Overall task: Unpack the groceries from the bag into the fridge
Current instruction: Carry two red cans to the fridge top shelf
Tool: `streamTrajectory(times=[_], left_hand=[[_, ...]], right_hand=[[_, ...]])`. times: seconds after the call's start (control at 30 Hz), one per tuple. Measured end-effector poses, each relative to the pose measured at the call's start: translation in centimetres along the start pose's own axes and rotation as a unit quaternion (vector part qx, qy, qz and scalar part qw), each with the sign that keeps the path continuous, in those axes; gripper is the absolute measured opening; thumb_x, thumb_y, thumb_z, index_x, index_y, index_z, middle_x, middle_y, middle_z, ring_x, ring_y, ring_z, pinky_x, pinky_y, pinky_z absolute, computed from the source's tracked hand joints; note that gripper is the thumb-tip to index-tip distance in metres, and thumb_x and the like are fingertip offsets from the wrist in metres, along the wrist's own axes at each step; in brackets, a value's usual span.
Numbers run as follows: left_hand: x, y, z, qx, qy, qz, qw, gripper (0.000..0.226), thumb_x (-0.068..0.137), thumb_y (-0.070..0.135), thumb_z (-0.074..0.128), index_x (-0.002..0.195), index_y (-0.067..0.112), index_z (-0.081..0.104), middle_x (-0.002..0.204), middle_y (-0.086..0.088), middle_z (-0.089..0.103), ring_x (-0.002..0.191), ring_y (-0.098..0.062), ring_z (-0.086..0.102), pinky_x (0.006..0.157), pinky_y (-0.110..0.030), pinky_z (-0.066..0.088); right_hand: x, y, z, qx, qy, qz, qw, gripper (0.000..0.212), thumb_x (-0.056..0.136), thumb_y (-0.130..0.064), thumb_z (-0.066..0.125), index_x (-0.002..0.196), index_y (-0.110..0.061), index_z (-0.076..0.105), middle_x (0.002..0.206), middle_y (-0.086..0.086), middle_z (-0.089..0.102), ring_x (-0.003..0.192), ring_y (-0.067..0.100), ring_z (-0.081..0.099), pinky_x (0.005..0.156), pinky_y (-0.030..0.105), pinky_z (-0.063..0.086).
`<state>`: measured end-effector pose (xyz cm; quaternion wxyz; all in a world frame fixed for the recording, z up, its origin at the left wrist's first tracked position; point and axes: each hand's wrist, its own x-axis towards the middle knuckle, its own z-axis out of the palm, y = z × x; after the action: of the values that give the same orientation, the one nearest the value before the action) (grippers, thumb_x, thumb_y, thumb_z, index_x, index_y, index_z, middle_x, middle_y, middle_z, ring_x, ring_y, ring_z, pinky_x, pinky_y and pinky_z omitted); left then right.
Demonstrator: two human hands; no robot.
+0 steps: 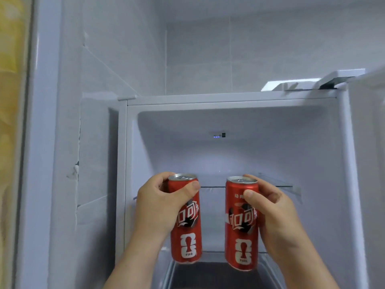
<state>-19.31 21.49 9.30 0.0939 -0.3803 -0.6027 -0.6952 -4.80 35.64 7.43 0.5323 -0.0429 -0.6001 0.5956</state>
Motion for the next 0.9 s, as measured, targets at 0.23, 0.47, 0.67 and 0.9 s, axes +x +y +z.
streamTrajectory(times=[0.23, 0.47, 0.67, 0.9], left_hand=[[6.5, -0.2, 1.8, -0.058, -0.001, 0.039, 0.998, 0.047, 0.054, 0.056, 0.074, 0.092, 0.030, 0.066, 0.086, 0.011, 0.071, 0.078, -0.013, 0.070, 0.067, -0.036, 0.061], [10.7, 0.4, 4.0, -0.094, 0.016, 0.053, 0.994, 0.035, 0.060, 0.051, 0.081, 0.085, 0.033, 0.065, 0.082, 0.011, 0.071, 0.075, -0.011, 0.071, 0.070, -0.039, 0.061], [13.3, -0.4, 5.9, -0.067, 0.039, 0.051, 0.996, 0.041, 0.062, 0.054, 0.082, 0.091, 0.034, 0.063, 0.087, 0.013, 0.070, 0.080, -0.012, 0.069, 0.075, -0.041, 0.061], [15.5, -1.5, 7.1, -0.067, 0.058, 0.034, 0.995, 0.031, 0.064, 0.045, 0.086, 0.079, 0.031, 0.062, 0.074, 0.009, 0.071, 0.070, -0.014, 0.071, 0.072, -0.043, 0.061]], right_hand=[[6.6, -0.1, 2.4, 0.010, -0.008, -0.060, 0.998, 0.049, 0.064, -0.018, 0.070, 0.112, -0.014, 0.068, 0.091, 0.010, 0.075, 0.080, 0.025, 0.072, 0.070, 0.039, 0.054], [11.4, -0.5, 3.6, -0.029, -0.028, -0.089, 0.995, 0.042, 0.069, -0.019, 0.074, 0.111, -0.017, 0.069, 0.097, 0.007, 0.076, 0.089, 0.027, 0.073, 0.076, 0.041, 0.055], [14.2, 0.8, 4.5, -0.052, -0.030, -0.082, 0.995, 0.042, 0.076, -0.018, 0.076, 0.117, -0.015, 0.067, 0.100, 0.004, 0.076, 0.093, 0.026, 0.073, 0.088, 0.049, 0.056], [16.3, 1.9, 5.2, -0.060, -0.037, -0.067, 0.995, 0.018, 0.087, -0.007, 0.067, 0.102, -0.015, 0.073, 0.091, 0.008, 0.076, 0.085, 0.027, 0.074, 0.080, 0.043, 0.058]])
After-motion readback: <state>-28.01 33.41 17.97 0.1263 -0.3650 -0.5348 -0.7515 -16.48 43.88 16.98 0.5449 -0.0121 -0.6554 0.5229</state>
